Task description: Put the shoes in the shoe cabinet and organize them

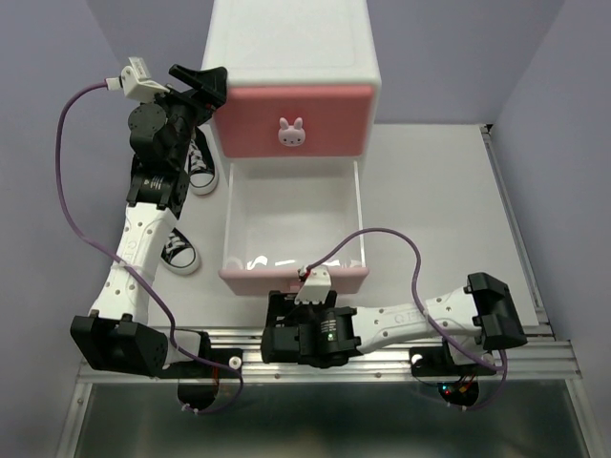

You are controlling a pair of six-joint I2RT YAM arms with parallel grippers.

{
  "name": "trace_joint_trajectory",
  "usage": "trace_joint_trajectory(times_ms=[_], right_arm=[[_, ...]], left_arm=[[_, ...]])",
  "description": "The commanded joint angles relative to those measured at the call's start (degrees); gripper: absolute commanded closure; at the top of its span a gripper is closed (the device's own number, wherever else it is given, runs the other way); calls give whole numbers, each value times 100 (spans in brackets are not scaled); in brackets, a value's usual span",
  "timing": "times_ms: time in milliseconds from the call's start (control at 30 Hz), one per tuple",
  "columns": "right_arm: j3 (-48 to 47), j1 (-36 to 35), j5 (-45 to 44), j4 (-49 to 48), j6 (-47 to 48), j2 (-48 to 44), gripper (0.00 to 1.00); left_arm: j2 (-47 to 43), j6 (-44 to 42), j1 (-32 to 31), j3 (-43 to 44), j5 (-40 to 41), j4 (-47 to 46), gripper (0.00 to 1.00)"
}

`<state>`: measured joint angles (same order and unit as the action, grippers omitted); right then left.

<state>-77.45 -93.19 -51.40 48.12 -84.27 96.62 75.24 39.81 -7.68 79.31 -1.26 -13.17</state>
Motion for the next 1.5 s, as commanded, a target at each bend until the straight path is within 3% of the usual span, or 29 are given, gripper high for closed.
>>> trace_joint_trajectory(times_ms=[0, 200, 400, 500, 633, 700, 833, 1000, 1133, 1467], right_arm=[[-306, -68, 95, 286, 59, -310, 0], [-806, -130, -186, 242, 918, -547, 0], [-710, -130, 410, -2190, 3335, -1364, 0], [-824, -130, 753, -2596, 4274, -1584, 0], [-1210, -130, 395, -2711, 4963, -1602, 0], [-1404, 238, 655, -2703, 5148, -1585, 0], [-1553, 1483, 1569, -2431, 4762, -1576, 0], [-2002, 2418, 1659, -2175, 5236, -1409, 0], [-1757, 3278, 1975, -2105, 5044, -1549, 0], [-755, 4344, 1906, -1393, 3769, -2226, 0]], left_arm=[[456, -765, 4, -451, 38, 2257, 2], [448, -686, 4, -425, -15, 2319, 1], [456, -711, 4, -276, -32, 2485, 1], [474, -773, 4, -162, 11, 2704, 1], [360, -782, 4, -179, 11, 2820, 1], [298, -756, 4, -223, 20, 2916, 1], [184, -747, 4, -232, 46, 3118, 1], [210, -747, 4, -65, -15, 3242, 1], [263, -755, 4, 58, -41, 3224, 1], [553, -922, 4, 656, -182, 3154, 1]])
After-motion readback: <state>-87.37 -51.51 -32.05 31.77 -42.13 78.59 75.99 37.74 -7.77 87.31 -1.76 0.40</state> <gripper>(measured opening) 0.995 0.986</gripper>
